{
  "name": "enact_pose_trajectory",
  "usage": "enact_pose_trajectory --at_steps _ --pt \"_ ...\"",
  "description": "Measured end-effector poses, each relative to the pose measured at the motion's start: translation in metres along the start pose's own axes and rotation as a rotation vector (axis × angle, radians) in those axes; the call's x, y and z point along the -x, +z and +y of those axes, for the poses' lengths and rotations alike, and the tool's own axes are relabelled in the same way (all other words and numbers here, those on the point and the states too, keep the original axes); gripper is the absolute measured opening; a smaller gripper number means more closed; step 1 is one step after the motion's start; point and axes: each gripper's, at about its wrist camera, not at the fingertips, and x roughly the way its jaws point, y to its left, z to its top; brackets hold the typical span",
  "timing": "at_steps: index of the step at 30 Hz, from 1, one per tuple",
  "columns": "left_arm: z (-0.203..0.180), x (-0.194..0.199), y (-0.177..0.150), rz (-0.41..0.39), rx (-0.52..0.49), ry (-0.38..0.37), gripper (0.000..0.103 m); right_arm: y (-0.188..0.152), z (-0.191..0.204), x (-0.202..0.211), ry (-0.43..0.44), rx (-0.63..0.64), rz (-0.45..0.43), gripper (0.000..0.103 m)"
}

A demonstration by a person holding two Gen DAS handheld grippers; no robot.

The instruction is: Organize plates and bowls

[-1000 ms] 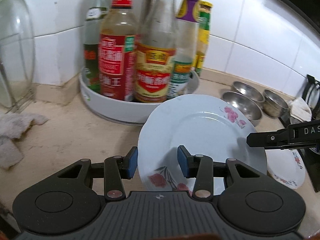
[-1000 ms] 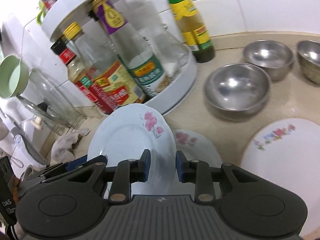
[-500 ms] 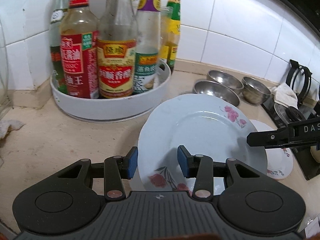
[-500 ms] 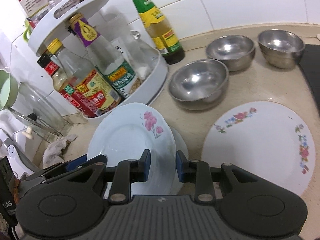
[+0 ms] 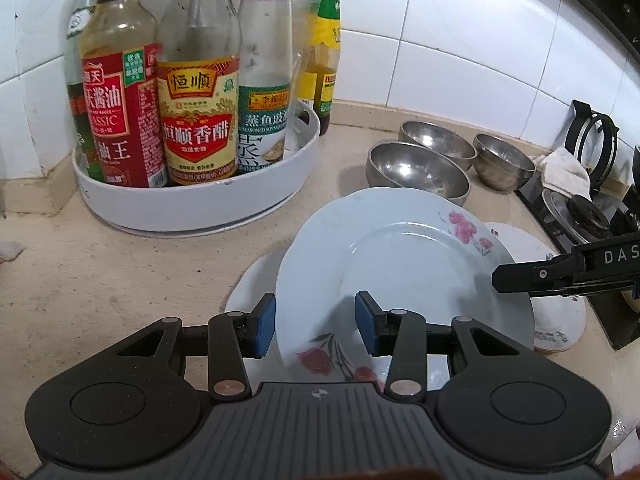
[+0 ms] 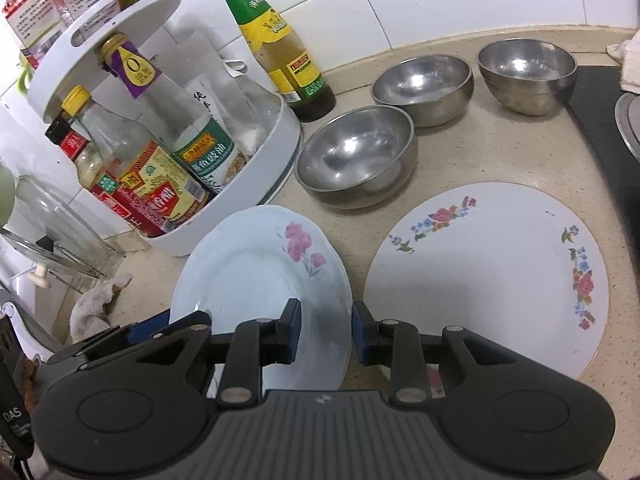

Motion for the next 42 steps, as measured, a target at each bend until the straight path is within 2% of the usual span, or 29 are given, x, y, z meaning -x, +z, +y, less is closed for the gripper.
enact_pose_trajectory --at_steps 13,20,27,31,34,37,42 --pt "0.005 -0.021 0.000 0.038 0.016 0.003 0.050 0.005 0.000 -0.018 -0.039 0.009 0.007 0.028" --pt "0.012 -0.024 0.005 0.025 0.013 0.050 0.050 0.007 0.017 -0.031 -0.068 0.112 0.006 0.028" --pt "0.023 -0.013 0.001 0.018 0.017 0.049 0.048 0.005 0.023 -0.042 -0.063 0.168 0.078 0.029" --pt "0.025 0.000 0.009 -0.034 0.028 0.061 0.048 -0.003 0.038 -0.038 -0.086 0.275 0.100 0.030" --pt "0.023 0.004 0.013 -0.056 0.021 0.063 0.048 -0.008 0.045 -0.030 -0.065 0.325 0.077 0.032" --pt "0.016 0.005 0.015 -0.060 0.003 0.045 0.049 -0.008 0.045 -0.023 -0.087 0.326 0.035 0.032" --pt "-0.012 0.004 0.021 -0.064 -0.081 -0.068 0.058 -0.006 0.023 -0.006 -0.151 0.228 -0.005 0.032"
